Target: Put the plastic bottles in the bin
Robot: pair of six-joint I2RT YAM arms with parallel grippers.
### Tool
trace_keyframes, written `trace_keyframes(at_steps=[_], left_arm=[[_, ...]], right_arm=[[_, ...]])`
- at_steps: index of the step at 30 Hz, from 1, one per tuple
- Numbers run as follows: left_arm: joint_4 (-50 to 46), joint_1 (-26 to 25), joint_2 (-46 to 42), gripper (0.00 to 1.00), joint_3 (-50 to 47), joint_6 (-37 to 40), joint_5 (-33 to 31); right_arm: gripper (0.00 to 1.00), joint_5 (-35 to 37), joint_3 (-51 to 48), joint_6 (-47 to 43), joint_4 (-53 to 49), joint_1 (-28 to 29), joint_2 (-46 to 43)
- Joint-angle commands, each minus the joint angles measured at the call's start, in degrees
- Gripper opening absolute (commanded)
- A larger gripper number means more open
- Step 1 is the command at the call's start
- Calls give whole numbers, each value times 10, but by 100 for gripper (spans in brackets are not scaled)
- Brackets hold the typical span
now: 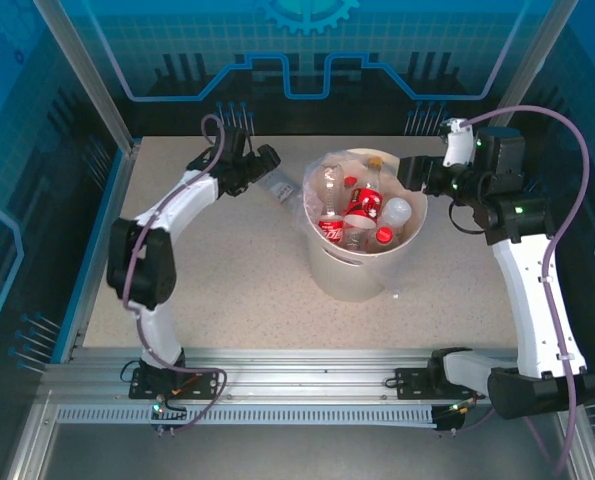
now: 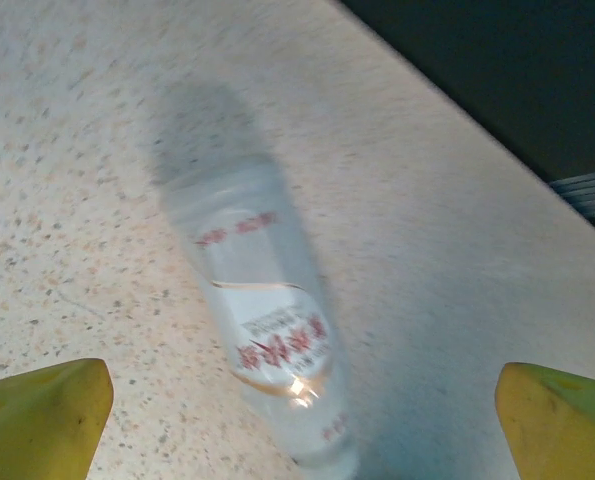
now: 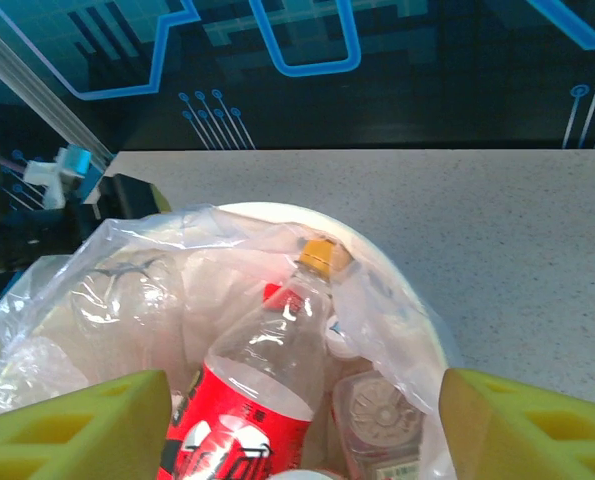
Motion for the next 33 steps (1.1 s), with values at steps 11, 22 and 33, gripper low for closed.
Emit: trace_keyframes(at_steps=[11,22,33], left_arm=[[-70,-4,188,96,167,-128,-16],[-32,-17,208,73,119,-156,-9],[-15,1,140,51,80,-140,-24]], right_arm=[[74,12,-29,-19,-44,-28,-41],[74,16,-33,-23,-40,-38,-52],[74,7,-42,-24,-30,-49,-67]])
